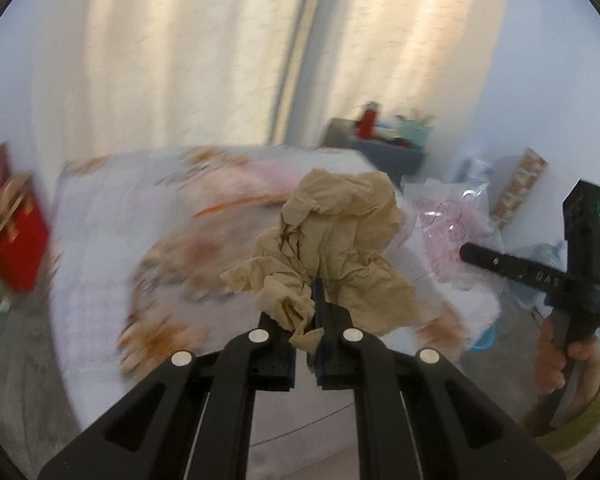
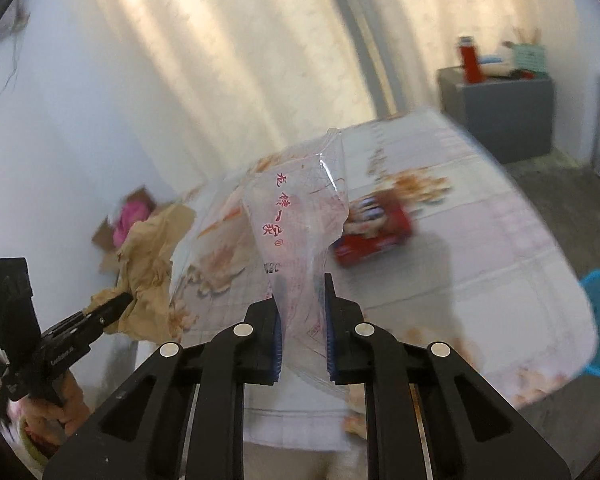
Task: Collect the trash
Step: 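Carry paper and bag to the blue wastebasket and open both tools over it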
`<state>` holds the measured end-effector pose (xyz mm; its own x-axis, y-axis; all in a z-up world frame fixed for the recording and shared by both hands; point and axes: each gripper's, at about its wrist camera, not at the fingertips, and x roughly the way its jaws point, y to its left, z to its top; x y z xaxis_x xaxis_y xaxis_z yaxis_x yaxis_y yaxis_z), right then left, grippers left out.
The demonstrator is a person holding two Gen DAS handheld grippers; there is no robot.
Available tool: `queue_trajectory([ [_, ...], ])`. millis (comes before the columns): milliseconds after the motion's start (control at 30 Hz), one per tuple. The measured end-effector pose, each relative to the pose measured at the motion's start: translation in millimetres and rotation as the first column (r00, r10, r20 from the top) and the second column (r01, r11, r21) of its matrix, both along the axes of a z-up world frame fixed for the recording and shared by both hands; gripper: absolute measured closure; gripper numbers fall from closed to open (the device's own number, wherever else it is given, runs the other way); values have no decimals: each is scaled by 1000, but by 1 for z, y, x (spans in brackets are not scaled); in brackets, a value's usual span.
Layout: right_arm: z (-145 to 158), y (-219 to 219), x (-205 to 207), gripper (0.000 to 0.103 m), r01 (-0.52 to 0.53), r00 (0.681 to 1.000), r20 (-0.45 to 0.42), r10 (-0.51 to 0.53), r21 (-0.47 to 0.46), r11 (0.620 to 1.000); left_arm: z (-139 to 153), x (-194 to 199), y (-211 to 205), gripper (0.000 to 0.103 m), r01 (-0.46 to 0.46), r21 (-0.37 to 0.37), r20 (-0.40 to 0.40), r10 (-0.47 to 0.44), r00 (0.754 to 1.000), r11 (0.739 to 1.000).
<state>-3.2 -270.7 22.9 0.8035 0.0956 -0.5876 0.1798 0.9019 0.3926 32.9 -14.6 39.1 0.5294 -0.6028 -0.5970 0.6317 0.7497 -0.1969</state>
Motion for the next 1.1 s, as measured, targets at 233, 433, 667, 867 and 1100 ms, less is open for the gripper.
queue_trajectory([
  [233, 8, -96, -94, 88, 286, 955, 61, -289, 42, 957, 34, -19, -132, 97, 308, 25, 35, -308, 951, 951],
  [433, -11, -186, -174, 88, 534, 846, 4, -534, 4, 846, 41, -43, -282, 97, 539, 89, -41, -538, 842, 838],
  [667, -88, -301, -211, 88, 681, 712, -198, -674, -37, 731, -37, -78, -478, 97, 689, 241, -360, -597, 717, 683],
  [867, -176, -381, -189, 88, 683, 665, -368, -650, -53, 729, -156, -94, -595, 97, 691, 377, -581, -424, 695, 617],
  [1100, -246, -440, -156, 88, 633, 640, -494, -589, -96, 768, -259, -91, -666, 97, 632, 552, -593, -277, 756, 544],
])
